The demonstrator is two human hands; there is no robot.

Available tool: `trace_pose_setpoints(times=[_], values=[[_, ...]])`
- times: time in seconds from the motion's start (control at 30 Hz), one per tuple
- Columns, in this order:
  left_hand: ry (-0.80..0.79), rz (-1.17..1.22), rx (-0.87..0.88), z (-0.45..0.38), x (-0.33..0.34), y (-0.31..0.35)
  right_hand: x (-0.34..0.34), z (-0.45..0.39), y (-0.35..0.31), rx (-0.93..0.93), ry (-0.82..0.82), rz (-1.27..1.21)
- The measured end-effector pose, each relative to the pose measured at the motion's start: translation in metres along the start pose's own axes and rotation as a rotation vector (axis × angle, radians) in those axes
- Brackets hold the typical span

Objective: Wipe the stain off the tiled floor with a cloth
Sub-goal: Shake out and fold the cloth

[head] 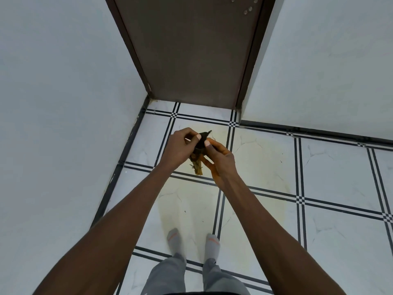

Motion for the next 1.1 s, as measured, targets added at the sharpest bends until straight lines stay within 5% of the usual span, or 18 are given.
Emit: trace_pose_setpoints(times=[0.37,0.5,0.67,0.83,1.1], values=[[-0.007,0.297,-0.265,-0.011,-0.016,-0.015,-0.027,-0.01,0.003,0.015,0.097,0.058],[-0.007,0.302,-0.163,-0.013,-0.03,-0.002,-0.059,-0.024,0.016,0.109,0.034,0.476],[-0.073,0.202,0.012,-0.015,-0.045,0.016,-0.062,-0.046,0.008,0.092,-0.276,1.272],[-0.169,0.123,0.067,-0.009,-0.051,0.031,-0.006,-0.059,-0.035,-0.213,-0.51,0.996],[-0.221,0.16,0.012,-0.02,-0.084,0.045,0.027,-0.056,-0.043,-0.121,-0.802,0.898]])
Point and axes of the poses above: each hand's wrist, its own z-axis away from the middle knuckle, its own x-axis out of the palm, y = z × x, the point moved 3 cm from there along -z, towards the middle knuckle, and after that the axes turned 12 degrees about -x, right-handed, at the moved point
